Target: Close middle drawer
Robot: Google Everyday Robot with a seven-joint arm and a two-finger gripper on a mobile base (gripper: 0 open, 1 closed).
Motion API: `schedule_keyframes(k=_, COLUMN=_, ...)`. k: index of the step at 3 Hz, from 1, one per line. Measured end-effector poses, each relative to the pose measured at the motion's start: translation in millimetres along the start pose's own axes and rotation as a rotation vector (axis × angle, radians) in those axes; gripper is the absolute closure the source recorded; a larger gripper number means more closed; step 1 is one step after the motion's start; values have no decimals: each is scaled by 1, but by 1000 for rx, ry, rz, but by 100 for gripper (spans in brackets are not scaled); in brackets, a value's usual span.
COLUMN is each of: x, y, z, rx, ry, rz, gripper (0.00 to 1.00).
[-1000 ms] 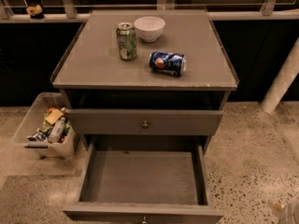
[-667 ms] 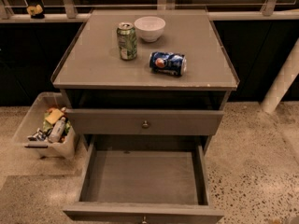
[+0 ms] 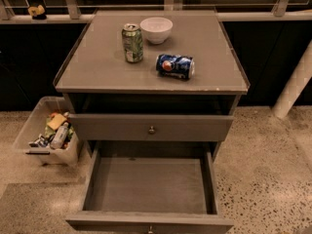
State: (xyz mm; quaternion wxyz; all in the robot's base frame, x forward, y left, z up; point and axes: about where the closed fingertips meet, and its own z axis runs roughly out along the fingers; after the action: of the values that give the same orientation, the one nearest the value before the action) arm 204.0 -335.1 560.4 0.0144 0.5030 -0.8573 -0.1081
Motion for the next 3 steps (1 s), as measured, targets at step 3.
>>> schedule_keyframes(k=3, x=4, y=22, z=142, rx=-308, ry=-184, rz=-229, gripper=0)
